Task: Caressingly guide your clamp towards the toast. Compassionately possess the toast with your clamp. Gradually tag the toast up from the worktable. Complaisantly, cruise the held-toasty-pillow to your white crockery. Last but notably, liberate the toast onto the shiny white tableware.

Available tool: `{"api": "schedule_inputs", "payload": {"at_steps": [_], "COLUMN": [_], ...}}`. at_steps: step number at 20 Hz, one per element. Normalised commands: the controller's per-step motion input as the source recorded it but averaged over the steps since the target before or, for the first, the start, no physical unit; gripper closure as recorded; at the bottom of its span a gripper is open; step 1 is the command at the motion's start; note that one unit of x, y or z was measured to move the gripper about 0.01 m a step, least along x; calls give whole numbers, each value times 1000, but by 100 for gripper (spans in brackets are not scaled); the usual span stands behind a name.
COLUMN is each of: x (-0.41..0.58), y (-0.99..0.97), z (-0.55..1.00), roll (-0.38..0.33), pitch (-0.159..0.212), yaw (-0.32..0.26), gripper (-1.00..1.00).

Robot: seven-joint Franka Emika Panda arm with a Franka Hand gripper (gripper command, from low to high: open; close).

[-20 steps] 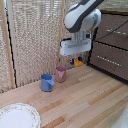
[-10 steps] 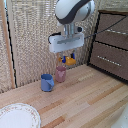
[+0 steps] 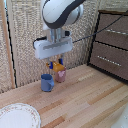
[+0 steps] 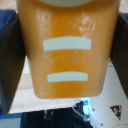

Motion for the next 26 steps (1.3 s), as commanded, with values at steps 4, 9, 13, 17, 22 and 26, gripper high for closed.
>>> {"api": "schedule_inputs", "payload": {"at_steps": [4,9,13,17,22,26], "x": [61,251,251,257,254,106], "y": [982,958,959,956,874,574], "z": [0,-80,-100,-159,-268,-454], "roll": [-21,-33,-33,-41,-91,-175], "pitch": [-23,-16,-11,-4,0,0], "yaw": [0,0,0,0,4,67], "gripper": [100,100,100,100,100,100]}}
